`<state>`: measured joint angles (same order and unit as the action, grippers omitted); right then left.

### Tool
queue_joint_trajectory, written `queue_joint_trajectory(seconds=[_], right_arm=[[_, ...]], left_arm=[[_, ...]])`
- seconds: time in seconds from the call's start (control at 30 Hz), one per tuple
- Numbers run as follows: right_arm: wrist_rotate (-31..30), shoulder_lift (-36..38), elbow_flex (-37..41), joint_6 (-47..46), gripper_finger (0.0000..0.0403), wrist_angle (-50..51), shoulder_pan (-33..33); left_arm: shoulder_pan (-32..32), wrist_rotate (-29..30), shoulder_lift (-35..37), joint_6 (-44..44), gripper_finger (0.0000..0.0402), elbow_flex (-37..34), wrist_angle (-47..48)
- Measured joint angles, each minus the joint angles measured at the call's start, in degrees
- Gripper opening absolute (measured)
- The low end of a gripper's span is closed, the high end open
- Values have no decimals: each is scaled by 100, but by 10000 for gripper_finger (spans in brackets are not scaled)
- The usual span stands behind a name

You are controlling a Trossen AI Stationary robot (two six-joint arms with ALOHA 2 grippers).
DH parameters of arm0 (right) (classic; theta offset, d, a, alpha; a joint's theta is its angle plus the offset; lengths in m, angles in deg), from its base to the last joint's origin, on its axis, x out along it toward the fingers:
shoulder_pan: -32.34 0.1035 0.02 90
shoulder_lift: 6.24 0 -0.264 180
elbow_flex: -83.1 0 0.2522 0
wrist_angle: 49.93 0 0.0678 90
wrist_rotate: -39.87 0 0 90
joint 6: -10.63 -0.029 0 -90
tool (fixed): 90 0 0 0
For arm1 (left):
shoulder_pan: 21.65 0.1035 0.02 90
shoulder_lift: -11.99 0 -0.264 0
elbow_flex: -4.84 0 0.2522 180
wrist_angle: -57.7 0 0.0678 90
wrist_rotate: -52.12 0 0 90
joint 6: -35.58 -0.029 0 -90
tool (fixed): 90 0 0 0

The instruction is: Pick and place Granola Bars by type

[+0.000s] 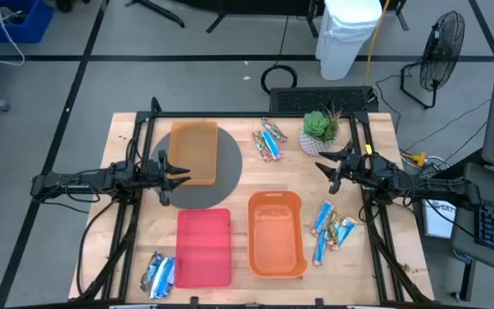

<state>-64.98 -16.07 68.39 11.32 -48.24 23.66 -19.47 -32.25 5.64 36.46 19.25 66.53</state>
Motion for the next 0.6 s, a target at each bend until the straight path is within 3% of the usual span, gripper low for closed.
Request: queue_joint_trajectory(seconds=[0.6], right_arm=[[0,1,0,0,177,-2,0]], left_arm=[[0,2,-2,0,113,0,0]])
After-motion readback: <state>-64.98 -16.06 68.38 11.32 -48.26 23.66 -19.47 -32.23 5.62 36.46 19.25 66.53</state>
